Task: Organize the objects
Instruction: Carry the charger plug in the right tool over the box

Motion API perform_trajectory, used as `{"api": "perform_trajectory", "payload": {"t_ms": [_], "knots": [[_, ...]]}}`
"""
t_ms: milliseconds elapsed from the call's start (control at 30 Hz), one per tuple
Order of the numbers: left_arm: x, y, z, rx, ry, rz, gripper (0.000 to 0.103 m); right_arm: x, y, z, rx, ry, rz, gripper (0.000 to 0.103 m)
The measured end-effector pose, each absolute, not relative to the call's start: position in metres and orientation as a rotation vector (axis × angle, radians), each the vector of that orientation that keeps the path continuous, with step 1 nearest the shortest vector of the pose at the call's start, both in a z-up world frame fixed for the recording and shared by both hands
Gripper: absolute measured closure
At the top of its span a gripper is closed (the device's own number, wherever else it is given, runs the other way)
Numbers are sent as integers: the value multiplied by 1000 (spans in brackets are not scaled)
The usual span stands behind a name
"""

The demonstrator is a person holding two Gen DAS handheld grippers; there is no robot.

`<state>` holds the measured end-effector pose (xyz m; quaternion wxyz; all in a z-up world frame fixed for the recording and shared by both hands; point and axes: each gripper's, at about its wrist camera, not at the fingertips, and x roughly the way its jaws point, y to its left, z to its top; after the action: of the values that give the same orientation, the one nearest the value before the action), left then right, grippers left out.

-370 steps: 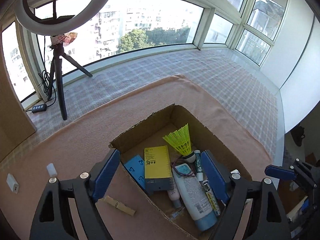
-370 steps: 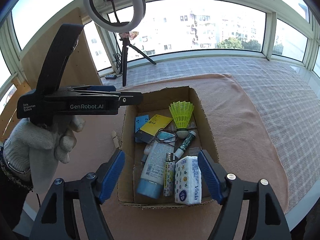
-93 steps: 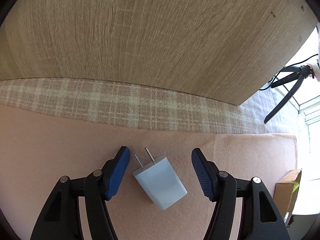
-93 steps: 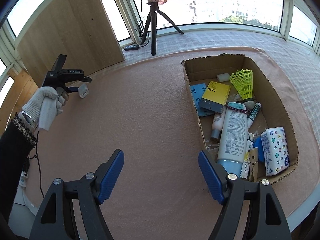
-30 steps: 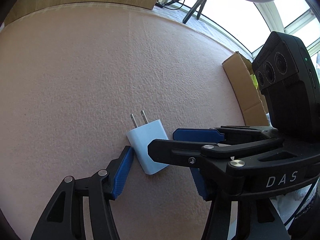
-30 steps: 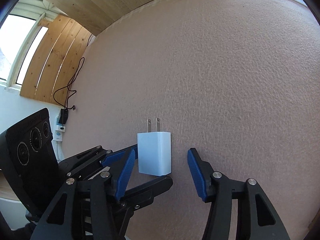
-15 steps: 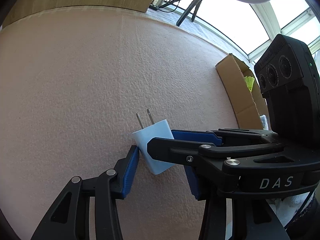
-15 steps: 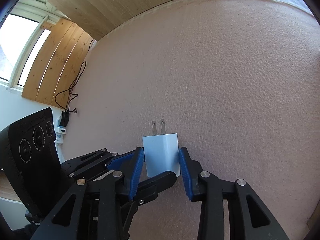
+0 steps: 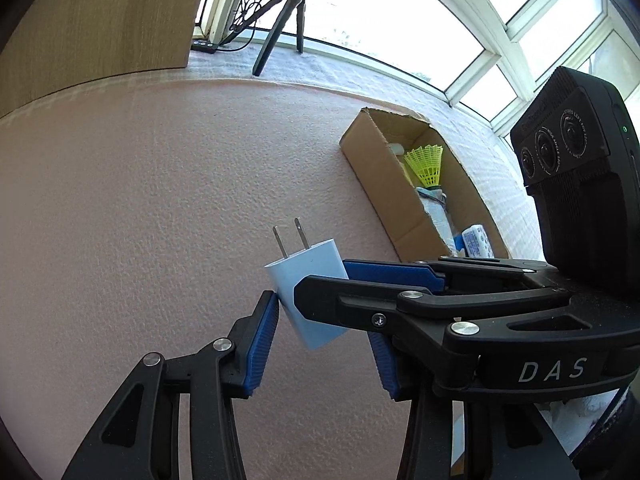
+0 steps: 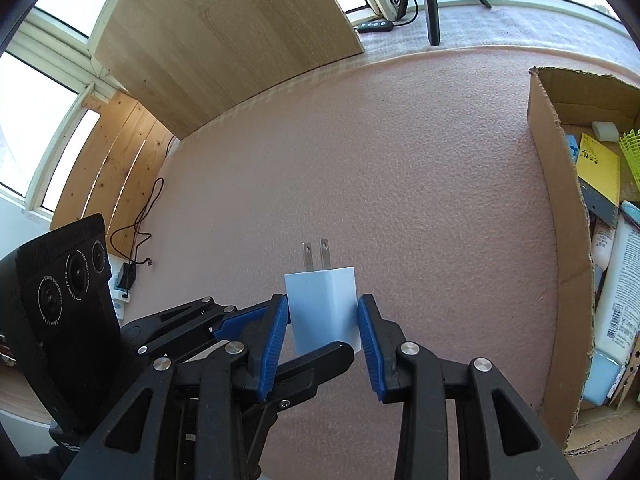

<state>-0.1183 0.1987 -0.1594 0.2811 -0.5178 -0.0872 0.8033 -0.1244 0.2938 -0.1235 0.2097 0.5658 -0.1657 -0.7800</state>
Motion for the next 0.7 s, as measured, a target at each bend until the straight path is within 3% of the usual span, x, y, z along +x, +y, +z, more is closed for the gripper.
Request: {"api": "perform_trajectory", "payload": {"t_ms": [367, 700], "knots": [[-118, 302, -131, -1292, -110, 2036, 56, -99, 392, -96, 1530, -572, -2343, 70], [-123, 374, -139, -1285, -27, 1936, 58, -82, 458, -95, 1539, -646, -2433, 70]]}}
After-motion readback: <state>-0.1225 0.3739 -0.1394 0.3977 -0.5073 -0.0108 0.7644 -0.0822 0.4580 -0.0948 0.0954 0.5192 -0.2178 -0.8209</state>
